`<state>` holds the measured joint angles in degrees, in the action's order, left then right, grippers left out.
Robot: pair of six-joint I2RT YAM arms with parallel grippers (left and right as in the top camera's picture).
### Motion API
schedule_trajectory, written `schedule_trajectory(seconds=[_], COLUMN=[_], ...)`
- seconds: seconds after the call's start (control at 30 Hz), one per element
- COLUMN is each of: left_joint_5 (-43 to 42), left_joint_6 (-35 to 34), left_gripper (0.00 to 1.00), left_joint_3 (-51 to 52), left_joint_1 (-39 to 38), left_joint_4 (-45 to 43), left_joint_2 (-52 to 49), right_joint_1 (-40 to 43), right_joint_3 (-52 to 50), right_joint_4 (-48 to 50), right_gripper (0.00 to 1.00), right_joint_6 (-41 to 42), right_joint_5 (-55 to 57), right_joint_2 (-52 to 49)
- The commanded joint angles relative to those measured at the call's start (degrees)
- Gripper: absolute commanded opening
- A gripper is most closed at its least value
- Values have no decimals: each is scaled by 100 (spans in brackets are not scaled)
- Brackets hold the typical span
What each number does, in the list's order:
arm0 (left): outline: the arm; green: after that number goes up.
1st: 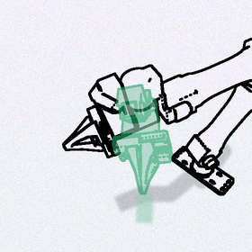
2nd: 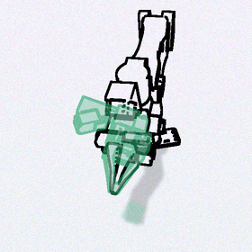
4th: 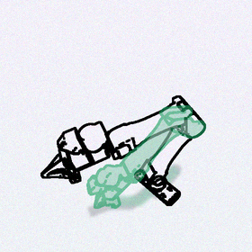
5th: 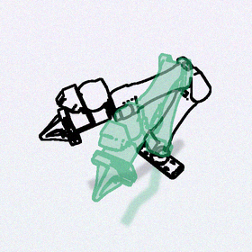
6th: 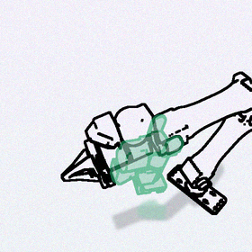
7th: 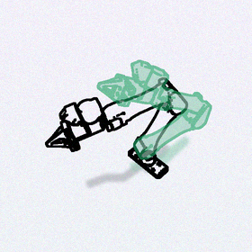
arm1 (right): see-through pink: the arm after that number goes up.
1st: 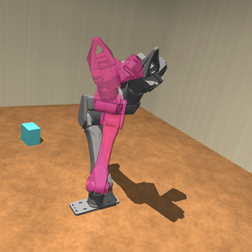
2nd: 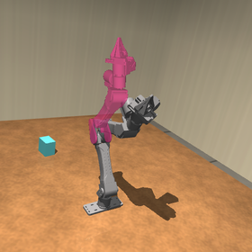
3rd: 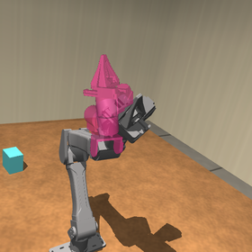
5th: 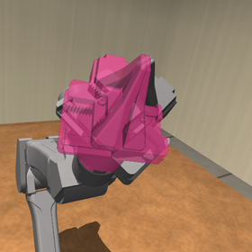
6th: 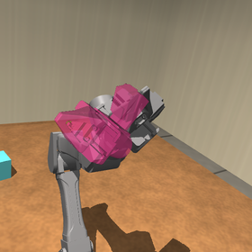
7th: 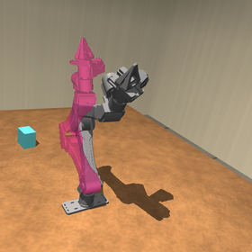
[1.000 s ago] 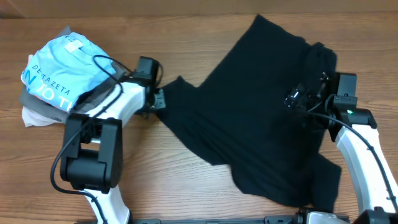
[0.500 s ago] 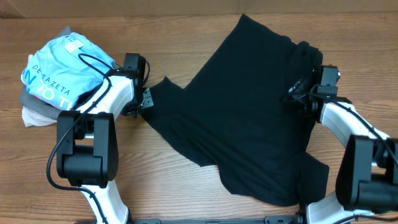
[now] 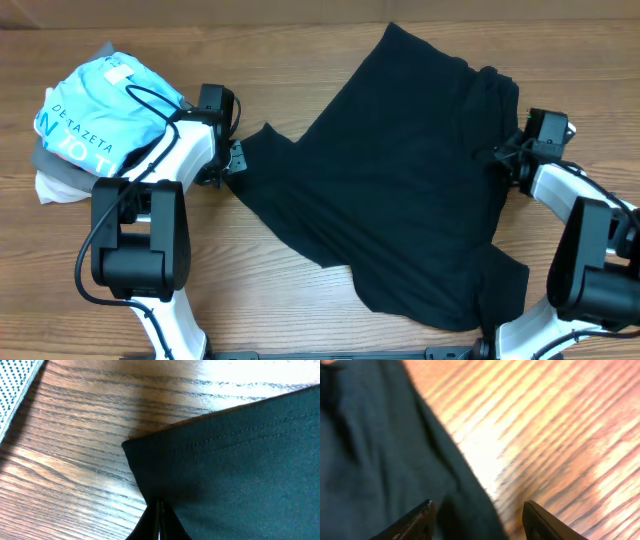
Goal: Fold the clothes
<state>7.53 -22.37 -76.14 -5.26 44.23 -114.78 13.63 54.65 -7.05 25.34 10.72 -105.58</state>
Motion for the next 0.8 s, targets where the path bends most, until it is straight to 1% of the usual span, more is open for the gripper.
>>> schedule_trajectory(seconds=[0.0,0.07,0.1,0.2,0.3,0.37,0.43,0.47,0.57,0.6,0.63,0.77], left_joint_5=[-61,-96,-105,-118,-118,-118,-118,-118,-120,-118,-118,-118], left_joint_6=[9,9,9,9,7,7,7,7,9,9,9,11], left_gripper=[4,4,4,4,4,4,4,4,4,4,4,4], left_joint_3=[-127,-127,-127,-127,-127,-127,-127,-127,-127,-127,-127,-127], left_joint_1=[-17,-17,-17,-17,-17,-17,-17,-17,-17,-17,-17,-17], left_joint_4=[13,13,11,-9,-7,-7,-7,-7,-7,-4,-4,-11], left_joint_2=[-114,-114,-114,-114,-114,-114,-114,-114,-114,-114,-114,-114], right_joint_1=[-4,-4,-4,-4,-2,7,7,7,20,50,103,577], right_joint_3=[55,55,55,55,55,52,52,52,52,52,55,55], right_joint_4=[79,94,109,129,70,50,22,-7,-122,-175,-238,-540], right_gripper=[66,75,77,74,51,38,15,11,11,9,4,4], right_joint_6=[-13,-15,-39,-162,-157,-160,-157,-155,-133,-133,-111,291], right_joint_5=[-258,-455,-577,-743,-643,-459,-387,-361,-11,170,313,468], right_joint_2=[-184,-190,-190,-190,-192,-192,-192,-192,-192,-192,-192,-192])
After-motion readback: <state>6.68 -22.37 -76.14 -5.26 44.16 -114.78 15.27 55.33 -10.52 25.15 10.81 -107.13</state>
